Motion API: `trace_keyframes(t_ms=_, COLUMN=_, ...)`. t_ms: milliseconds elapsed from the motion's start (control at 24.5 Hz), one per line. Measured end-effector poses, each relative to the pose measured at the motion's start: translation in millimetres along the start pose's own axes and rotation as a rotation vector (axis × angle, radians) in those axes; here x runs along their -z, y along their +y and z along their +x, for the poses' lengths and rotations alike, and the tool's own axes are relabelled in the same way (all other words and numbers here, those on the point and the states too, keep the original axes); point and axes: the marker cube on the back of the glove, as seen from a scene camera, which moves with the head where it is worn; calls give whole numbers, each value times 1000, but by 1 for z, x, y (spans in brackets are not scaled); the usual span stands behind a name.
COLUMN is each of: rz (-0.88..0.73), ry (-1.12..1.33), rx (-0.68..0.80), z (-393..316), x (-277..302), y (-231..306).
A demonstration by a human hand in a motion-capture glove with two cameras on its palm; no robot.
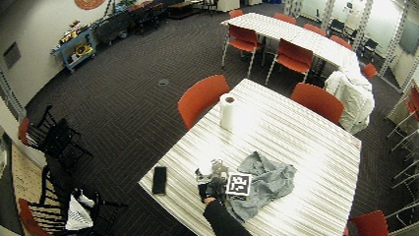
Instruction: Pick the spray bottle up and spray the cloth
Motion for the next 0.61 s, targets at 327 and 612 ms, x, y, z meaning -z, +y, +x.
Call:
trace_keyframes(t_ms=327, rz=-78, ry=61, rx=-21, z=5, x=-3, y=0)
trace_keyframes(t_ms=612, rz=-99, ry=50, rx=-36, z=17, x=-5, y=13)
